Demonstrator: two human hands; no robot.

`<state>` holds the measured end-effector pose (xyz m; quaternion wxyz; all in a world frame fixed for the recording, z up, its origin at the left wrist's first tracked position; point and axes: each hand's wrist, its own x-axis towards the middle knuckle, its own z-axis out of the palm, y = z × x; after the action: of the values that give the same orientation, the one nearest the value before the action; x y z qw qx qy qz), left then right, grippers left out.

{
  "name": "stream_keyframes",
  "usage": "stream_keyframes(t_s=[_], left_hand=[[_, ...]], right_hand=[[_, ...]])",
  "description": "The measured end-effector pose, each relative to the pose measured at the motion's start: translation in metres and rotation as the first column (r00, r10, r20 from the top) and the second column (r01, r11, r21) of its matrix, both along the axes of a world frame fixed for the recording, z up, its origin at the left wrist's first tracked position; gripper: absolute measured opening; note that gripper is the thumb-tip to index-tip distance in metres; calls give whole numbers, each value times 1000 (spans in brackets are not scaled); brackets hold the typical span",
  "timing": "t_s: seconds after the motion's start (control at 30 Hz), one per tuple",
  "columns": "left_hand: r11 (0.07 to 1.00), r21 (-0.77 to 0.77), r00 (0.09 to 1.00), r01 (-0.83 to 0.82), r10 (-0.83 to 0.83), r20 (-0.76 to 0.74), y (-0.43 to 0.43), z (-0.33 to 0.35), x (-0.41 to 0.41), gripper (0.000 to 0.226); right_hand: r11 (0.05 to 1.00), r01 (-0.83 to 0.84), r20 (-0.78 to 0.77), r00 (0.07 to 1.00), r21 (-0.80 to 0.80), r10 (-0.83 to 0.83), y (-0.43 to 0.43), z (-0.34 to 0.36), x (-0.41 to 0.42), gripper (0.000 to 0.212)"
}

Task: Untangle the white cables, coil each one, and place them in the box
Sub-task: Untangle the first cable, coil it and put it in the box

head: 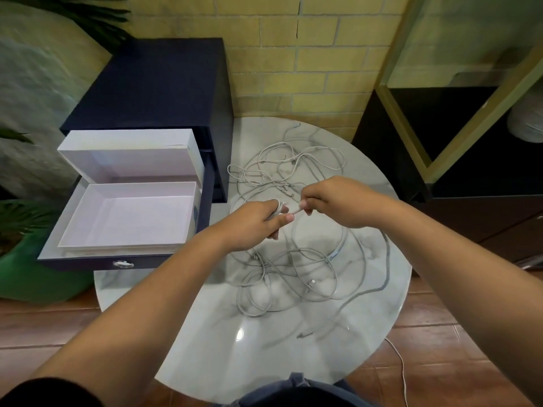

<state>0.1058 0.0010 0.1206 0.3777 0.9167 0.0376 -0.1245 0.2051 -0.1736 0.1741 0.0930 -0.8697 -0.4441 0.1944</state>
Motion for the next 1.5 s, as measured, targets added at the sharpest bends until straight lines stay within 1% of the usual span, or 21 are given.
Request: stream_keyframes(t_s=[0.1,0.2,0.3,0.37,0.43,0.47,0.53,0.6,0.63,0.7,0.77,0.9,0.97,1.03,1.1,1.13,1.17,1.27,1.37,1.43,1.5], left_hand=[[1000,-15,1000,-2,2,19,-2,6,1,42],[995,-84,998,-52,54,15,-3,11,1,41],[964,-243,994,-111,113,-8,-4,15,-1,32],[921,-366,991,-135,134,-28,-6,18,-2,33],[885,-444,990,-138,129,-49,-9,23,-3,35],[863,-486,990,-139,128,-55,-11,26,-3,36],[785,-598,986,-162,154,-66,-14,32,-3,36],[671,-712,975,-206,200,-94,-17,37,-2,35],[612,-760,970,-219,219,-104,-18,39,-1,35],[514,-827,963,-228,245,-113,-19,42,1,33],[440,-869,960,-228,250,-126,-19,45,3,35],[328,-918,951,-221,282,-128,-23,50,8,34],[266,-937,932,-226,339,-128,-23,50,12,34],[240,-941,905,-238,406,-125,-23,47,16,35],[259,-929,873,-265,473,-117,-24,40,20,37],[301,-910,859,-284,501,-102,-24,37,21,38],[363,-882,850,-301,521,-76,-25,33,21,39],[555,-778,849,-294,526,54,-31,23,20,42],[689,-665,833,-289,523,179,-33,20,20,38],[731,-613,807,-299,537,247,-31,19,22,32],[752,-580,789,-312,546,283,-27,20,21,37]], right_hand=[[999,19,-13,1000,38,-18,0,0,6,29],[995,28,34,999,98,-32,1,-1,9,22],[995,-8,52,999,104,3,-1,-3,12,11],[994,-44,112,993,99,33,-2,-6,16,9],[989,-48,192,981,138,21,-1,-11,19,13],[985,-41,201,980,169,7,0,-14,18,16],[969,7,114,993,246,-36,1,-20,16,19],[946,118,-54,993,301,-107,1,-25,11,23],[929,186,-142,979,319,-147,1,-30,10,25],[874,330,-330,920,357,-212,0,-40,8,25],[817,430,-447,861,383,-243,0,-51,5,25],[766,510,-495,818,392,-291,4,-59,-7,26],[786,493,-482,827,374,-289,7,-60,-18,27],[839,443,-452,848,316,-278,11,-61,-29,29],[896,373,-435,866,239,-245,14,-58,-39,30],[920,335,-425,877,203,-225,17,-55,-42,29],[942,290,-393,896,170,-205,19,-50,-43,29],[988,143,-209,970,62,-127,22,-36,-40,29],[998,68,-159,985,-1,-68,22,-32,-32,19],[998,49,-112,992,-30,-52,18,-37,-29,23],[997,65,-63,996,-44,-67,11,-43,-23,22]])
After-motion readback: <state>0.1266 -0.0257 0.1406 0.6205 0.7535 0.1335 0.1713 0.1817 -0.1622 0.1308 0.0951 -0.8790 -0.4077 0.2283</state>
